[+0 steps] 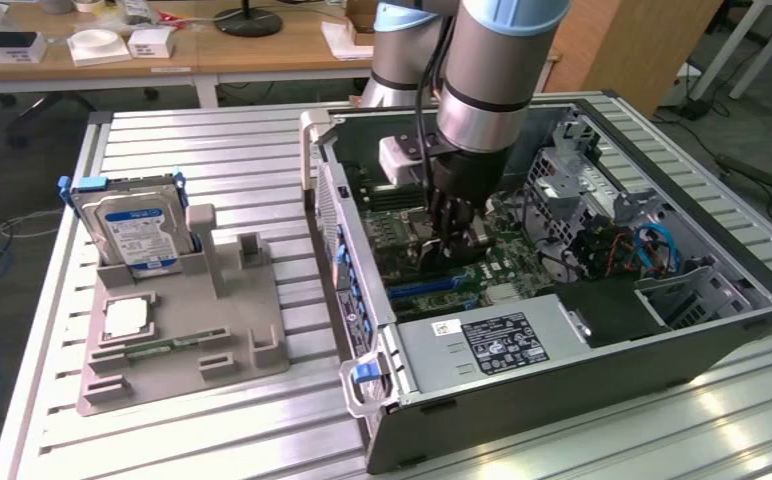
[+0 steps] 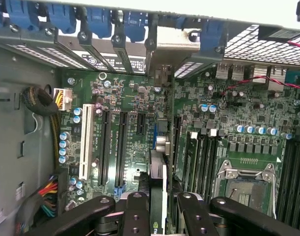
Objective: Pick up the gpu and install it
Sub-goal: 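Insert the gpu into the slot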
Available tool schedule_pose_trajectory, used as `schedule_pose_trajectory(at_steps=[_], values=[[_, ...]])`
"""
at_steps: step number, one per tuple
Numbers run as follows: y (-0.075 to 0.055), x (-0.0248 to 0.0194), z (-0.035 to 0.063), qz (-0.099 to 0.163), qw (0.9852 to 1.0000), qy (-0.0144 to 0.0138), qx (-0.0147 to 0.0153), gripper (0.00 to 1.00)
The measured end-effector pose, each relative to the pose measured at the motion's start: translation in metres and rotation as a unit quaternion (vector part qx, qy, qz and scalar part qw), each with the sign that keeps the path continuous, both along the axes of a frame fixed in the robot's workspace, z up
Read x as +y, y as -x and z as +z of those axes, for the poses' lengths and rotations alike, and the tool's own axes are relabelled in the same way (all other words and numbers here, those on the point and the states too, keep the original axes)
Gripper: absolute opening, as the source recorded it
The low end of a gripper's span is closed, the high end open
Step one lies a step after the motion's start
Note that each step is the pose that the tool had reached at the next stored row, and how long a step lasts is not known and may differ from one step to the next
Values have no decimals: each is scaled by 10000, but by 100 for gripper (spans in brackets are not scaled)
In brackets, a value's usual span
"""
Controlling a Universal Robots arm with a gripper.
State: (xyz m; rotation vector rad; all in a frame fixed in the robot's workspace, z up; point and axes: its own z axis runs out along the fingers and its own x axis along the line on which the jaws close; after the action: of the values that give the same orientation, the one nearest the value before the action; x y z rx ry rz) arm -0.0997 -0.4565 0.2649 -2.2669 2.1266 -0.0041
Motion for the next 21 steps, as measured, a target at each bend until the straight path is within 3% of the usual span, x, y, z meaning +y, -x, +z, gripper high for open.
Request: schedule_pose_trajectory(at_steps=[21], values=[[30, 4, -76, 2, 10000, 0, 0, 27]])
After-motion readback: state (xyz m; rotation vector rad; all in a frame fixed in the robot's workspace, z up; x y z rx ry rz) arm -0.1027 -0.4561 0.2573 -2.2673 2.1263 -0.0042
